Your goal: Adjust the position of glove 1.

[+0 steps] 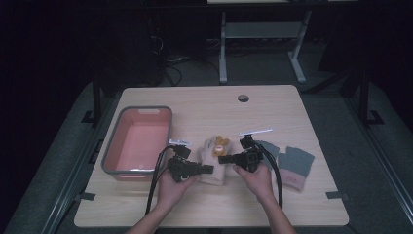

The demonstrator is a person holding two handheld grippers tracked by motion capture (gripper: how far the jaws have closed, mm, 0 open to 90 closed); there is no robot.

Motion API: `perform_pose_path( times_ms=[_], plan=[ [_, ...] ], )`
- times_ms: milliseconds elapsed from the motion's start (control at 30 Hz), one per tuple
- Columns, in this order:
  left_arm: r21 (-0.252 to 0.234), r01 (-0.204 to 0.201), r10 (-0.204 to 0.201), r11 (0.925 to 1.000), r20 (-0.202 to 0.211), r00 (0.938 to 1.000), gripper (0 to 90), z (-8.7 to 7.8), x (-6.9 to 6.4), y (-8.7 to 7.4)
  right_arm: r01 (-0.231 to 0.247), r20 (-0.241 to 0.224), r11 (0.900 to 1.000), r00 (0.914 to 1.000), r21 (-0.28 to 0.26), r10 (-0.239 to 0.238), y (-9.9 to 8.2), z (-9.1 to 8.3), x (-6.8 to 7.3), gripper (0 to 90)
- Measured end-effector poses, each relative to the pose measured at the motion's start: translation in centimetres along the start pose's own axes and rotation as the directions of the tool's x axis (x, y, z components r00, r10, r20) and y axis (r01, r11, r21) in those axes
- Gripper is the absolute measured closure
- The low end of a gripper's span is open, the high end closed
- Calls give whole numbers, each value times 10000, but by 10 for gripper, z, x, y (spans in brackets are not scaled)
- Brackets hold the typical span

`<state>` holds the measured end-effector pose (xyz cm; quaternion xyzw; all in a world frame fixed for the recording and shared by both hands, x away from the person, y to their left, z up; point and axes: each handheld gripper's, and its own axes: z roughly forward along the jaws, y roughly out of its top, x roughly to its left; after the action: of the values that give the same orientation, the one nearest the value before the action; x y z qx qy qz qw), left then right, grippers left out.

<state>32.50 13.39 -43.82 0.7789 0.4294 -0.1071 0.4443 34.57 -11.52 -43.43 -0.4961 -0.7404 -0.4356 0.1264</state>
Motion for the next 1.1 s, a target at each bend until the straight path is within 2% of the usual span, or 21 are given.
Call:
perform_pose_path(
  times_ms=[100, 267, 367, 400, 433, 500, 533, 600, 633, 667, 700, 733, 800, 967, 1067, 1100],
  plan=[
    [-147, 172, -171, 9997, 34, 9998, 671, -3, -3, 2, 104, 12, 9999, 9999, -62, -104, 3, -3, 4, 833],
    [-172, -227, 228, 9996, 48, 9997, 677, -8, -5, 5, 253, -35, 9996, 9997, -90, -254, 8, -8, 13, 835],
    [-53, -247, 246, 9997, -29, 9997, 680, -7, -4, 5, 229, 47, 9997, 9997, -52, -228, 9, -8, 13, 835],
    [160, -237, 239, 9996, -132, 9996, 680, -3, -2, 3, 184, 266, 9998, 9995, 69, -186, 8, -4, 11, 826],
    [160, -237, 239, 9996, -132, 9996, 681, -3, -2, 3, 184, 266, 9998, 9995, 69, -186, 8, -4, 11, 826],
    [441, -123, 137, 9989, -300, 9995, 681, 3, 2, -2, 140, 670, 9989, 9976, 458, -170, 4, 6, 6, 775],
    [441, -123, 137, 9989, -300, 9995, 681, 3, 2, -2, 140, 670, 9989, 9976, 458, -170, 4, 6, 6, 775],
    [525, 64, -43, 9986, -389, 9992, 681, 5, 6, -6, -42, 808, 9982, 9967, 602, -7, 2, 13, 2, 724],
    [648, 194, -161, 9977, -509, 9986, 681, 7, 9, -9, -250, 1025, 9965, 9946, 798, 167, 0, 19, -2, 660],
    [668, 277, -241, 9974, -543, 9982, 680, 8, 11, -9, -370, 1031, 9954, 9943, 880, 279, -1, 22, -4, 634],
    [668, 277, -241, 9974, -543, 9982, 680, 8, 11, -9, -370, 1031, 9954, 9943, 880, 279, -1, 22, -4, 634],
    [807, 334, -285, 9962, -607, 9978, 680, 8, 13, -10, -602, 1144, 9935, 9922, 968, 489, -2, 26, -7, 580],
    [809, 334, -282, 9962, -655, 9975, 681, 9, 13, -10, -794, 1142, 9919, 9911, 989, 679, -3, 29, -11, 538],
    [954, 306, -231, 9950, -788, 9966, 681, 10, 14, -10, -1086, 1082, 9897, 9892, 932, 984, -4, 32, -14, 526],
    [950, 401, -324, 9947, -809, 9962, 681, 12, 15, -11, -1200, 1062, 9888, 9882, 883, 1104, -5, 33, -13, 558],
    [957, 390, -313, 9946, -805, 9963, 681, 12, 16, -11, -1476, 792, 9868, 9867, 668, 1422, -9, 35, -15, 611]
  ],
)
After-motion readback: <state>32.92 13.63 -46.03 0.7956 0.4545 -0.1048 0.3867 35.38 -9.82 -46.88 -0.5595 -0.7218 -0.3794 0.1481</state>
